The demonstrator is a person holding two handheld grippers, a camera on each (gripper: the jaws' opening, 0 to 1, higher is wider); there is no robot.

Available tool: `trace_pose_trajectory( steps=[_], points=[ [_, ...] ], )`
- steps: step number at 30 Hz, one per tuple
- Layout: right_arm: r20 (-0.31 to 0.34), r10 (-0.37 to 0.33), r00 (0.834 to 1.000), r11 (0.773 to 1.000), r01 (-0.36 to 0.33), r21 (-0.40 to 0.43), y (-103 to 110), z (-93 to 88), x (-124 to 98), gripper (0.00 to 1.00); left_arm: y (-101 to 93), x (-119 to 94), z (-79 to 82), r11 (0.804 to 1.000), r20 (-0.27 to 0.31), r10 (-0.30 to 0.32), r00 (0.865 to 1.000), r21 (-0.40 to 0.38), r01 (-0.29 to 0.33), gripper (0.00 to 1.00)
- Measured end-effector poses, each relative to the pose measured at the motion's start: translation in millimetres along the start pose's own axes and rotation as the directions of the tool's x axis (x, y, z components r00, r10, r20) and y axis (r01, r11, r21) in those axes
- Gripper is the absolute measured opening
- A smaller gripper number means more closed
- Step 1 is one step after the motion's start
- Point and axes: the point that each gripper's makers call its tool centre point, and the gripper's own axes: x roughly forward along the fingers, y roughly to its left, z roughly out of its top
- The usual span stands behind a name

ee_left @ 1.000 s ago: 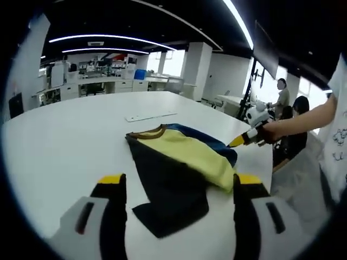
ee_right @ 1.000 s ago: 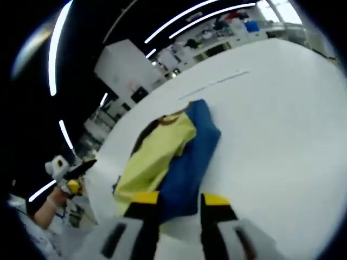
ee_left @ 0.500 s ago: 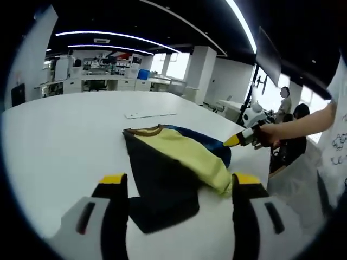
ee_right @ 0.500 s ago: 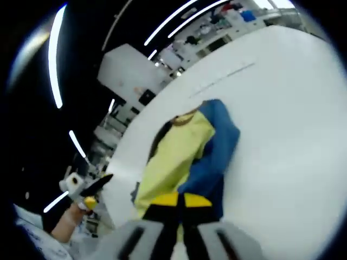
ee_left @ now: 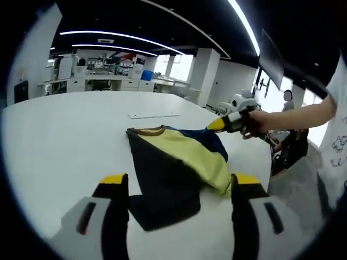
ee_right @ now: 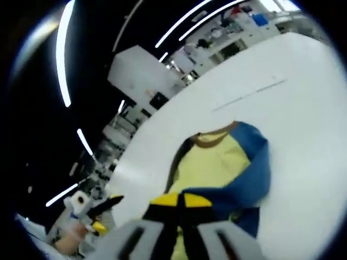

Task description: Fold the garment on the visible template until the final outline fits inside the template.

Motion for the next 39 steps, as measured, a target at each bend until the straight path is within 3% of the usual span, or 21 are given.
trace_pose_trajectory(
  steps=[7,20,29,34,39],
  points=[
    [-0.07,-0.038,0.997,0.998,0.035,-0.052,-1.6,-14.2,25.4,0.0,1.7,-1.2,-3.3,1.0,-0.001,0.009,1.0,-0.014,-0.009,0.74],
    [-0.157,-0.126,0.98,0.986,0.105,-0.132,-22.2,-36.1,49.6,0.0,2.6,-4.9,-7.8,0.999,0.002,0.017,1.0,-0.029,-0.017,0.73],
    [-0.16,-0.132,0.978,0.984,0.11,-0.139,-22.3,-36.7,47.0,0.0,0.7,-5.2,-7.7,0.999,0.001,0.013,1.0,-0.03,-0.013,0.73],
    [-0.153,-0.114,0.982,0.976,0.082,-0.202,-17.7,-33.3,41.6,0.0,-0.3,-5.0,-8.1,1.0,-0.001,0.009,1.0,-0.03,-0.009,0.73],
    [-0.135,-0.074,0.988,0.967,0.038,-0.253,-6.6,-28.2,29.6,0.14,-1.7,-4.9,-9.6,0.999,-0.004,0.008,1.0,-0.033,-0.008,0.73]
  ],
)
